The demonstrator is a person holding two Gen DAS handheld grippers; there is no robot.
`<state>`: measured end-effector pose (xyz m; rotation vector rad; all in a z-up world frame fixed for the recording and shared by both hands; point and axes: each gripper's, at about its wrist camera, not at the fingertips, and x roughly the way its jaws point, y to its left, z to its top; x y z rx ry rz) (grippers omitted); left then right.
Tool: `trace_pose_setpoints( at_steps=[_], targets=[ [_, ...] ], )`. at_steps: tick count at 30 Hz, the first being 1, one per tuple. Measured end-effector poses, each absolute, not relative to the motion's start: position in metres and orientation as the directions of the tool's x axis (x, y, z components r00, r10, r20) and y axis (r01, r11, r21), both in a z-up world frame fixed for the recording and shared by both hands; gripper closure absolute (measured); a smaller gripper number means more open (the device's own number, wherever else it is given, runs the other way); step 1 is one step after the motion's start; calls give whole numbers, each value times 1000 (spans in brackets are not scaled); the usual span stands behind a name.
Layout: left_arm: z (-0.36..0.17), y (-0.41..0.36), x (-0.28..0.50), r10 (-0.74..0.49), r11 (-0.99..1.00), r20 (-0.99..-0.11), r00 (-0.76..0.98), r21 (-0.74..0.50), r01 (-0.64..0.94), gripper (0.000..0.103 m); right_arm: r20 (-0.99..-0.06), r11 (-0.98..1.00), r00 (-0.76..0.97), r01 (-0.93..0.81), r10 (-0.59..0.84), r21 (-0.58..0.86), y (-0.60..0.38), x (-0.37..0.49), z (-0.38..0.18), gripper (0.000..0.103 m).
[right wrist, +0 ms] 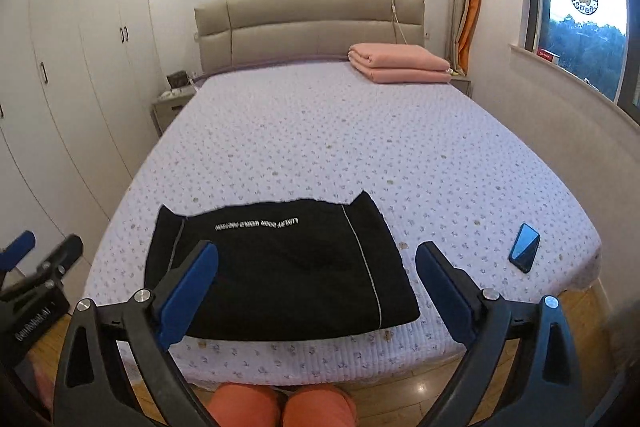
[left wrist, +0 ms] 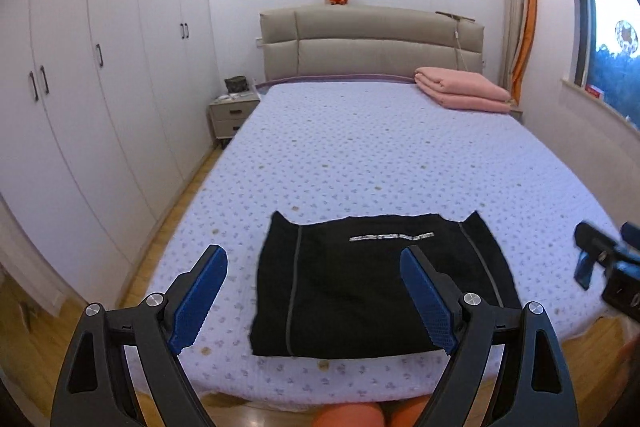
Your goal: Fold large clothes
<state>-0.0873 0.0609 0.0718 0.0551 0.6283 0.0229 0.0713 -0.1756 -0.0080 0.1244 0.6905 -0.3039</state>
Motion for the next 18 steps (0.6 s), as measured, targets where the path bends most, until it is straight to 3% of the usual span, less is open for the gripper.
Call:
trace_pose_setpoints(
  at_steps=[3, 18],
  targets=[
    [74, 54, -89, 74, 995, -573, 816, 96, -22, 13, -638, 947, 735, 319, -231, 25, -174, 70, 2, 2],
    [65, 46, -84, 39, 998, -579, 815, 54, -9, 13, -677, 953, 705, 303, -211, 19, -165, 83, 1, 2]
  ],
)
